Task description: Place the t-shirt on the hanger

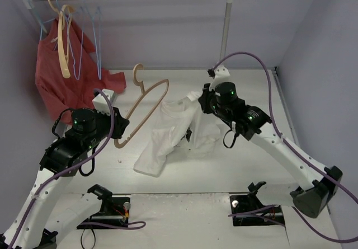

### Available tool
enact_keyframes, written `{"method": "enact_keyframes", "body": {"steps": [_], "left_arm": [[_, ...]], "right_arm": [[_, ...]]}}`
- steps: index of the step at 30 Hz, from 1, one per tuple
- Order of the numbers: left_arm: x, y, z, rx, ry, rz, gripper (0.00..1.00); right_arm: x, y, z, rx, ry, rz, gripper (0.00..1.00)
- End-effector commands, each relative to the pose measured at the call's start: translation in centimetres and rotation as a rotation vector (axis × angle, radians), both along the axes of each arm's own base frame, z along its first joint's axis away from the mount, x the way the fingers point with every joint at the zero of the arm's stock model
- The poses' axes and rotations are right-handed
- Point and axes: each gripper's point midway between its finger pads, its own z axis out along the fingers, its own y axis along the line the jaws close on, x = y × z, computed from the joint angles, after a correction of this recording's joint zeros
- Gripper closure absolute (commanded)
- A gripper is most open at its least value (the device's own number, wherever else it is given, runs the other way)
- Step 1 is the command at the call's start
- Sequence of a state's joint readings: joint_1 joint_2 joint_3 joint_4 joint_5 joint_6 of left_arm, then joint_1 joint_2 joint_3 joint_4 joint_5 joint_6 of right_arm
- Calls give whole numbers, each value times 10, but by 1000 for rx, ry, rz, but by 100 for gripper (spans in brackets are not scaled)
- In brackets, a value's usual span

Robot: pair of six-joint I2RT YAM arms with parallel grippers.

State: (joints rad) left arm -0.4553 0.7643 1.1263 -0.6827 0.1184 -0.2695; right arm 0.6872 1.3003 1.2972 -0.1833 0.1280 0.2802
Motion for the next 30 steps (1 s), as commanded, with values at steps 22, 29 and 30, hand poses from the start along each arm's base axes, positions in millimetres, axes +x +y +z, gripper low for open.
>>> {"method": "enact_keyframes", "body": {"steps": [22, 29, 30], "left_arm": [[-13, -55, -11, -152, 16, -279, 100], [-17, -58, 17, -161, -40, -327, 100], [-19, -60, 20, -166, -43, -342, 100]], "right_arm": [[-23, -90, -146, -208, 394, -428, 61], [-7, -107, -172, -136, 476, -485, 63], [-7, -107, -175, -127, 487, -481, 62]]}}
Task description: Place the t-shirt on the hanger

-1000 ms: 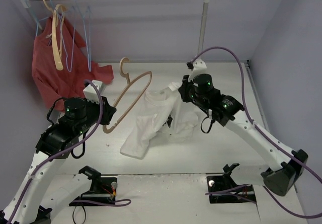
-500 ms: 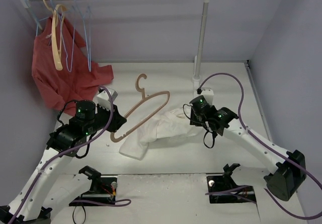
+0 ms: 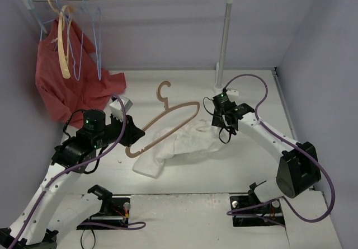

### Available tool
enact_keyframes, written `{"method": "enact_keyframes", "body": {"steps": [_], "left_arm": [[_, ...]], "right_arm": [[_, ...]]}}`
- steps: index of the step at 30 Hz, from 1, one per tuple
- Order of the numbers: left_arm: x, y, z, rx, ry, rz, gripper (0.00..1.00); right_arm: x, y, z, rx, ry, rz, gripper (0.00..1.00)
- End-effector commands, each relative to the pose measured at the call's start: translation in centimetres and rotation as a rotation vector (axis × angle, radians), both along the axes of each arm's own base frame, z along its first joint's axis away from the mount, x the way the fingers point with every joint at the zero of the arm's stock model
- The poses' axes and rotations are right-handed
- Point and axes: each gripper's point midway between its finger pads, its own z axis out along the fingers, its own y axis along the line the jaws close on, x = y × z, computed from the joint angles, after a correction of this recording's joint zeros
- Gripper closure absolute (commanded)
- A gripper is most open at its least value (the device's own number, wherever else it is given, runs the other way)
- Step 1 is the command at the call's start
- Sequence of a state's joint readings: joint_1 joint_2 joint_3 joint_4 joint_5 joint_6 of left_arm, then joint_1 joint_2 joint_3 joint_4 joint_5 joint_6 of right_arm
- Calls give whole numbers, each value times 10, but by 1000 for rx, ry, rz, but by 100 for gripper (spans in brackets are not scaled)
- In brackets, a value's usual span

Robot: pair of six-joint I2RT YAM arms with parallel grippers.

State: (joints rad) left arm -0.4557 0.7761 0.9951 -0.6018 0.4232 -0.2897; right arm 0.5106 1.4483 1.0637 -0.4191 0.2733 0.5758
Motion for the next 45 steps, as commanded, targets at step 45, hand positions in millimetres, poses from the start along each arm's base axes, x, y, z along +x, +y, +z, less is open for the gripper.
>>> {"method": "enact_keyframes", "body": {"steps": [45], "left_arm": [[-2, -63, 91, -180, -217, -358, 100]], "right_arm": [[42, 65, 197, 89, -503, 561, 100]]}}
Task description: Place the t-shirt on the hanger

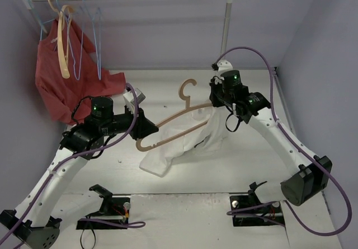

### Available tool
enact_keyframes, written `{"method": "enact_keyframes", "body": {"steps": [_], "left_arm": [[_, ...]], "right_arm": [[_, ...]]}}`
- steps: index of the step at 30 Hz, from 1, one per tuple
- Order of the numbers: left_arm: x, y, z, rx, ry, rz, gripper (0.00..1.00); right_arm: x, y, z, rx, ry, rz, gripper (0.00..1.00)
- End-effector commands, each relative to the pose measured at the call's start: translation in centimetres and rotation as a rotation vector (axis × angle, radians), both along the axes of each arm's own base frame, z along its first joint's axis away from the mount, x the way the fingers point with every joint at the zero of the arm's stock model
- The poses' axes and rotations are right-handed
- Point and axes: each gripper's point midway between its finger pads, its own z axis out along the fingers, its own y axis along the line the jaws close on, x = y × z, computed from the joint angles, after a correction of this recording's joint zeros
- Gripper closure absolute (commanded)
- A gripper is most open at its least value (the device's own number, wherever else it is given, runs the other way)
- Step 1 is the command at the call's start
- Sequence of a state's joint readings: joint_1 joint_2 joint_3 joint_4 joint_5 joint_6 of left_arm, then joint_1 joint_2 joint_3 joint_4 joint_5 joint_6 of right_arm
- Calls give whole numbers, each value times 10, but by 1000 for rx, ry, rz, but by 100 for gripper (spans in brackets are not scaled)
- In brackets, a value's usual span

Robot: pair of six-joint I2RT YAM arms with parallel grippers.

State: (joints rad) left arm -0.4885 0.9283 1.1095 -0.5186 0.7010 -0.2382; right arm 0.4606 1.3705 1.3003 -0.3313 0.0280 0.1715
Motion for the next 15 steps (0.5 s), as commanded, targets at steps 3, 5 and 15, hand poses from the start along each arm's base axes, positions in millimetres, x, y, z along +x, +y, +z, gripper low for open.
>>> {"method": "enact_keyframes", "body": {"steps": [3, 5, 15], "left_arm": [[18, -11, 69, -125, -238, 3, 100], [29, -7, 80, -138, -294, 71, 100], [37, 3, 164, -326, -514, 182, 100]], "right_arm": [[-17, 56, 103, 47, -269, 261, 100], [-24, 68, 127, 81, -329, 315, 100], [-32, 93, 233, 185, -521, 429, 100]]}}
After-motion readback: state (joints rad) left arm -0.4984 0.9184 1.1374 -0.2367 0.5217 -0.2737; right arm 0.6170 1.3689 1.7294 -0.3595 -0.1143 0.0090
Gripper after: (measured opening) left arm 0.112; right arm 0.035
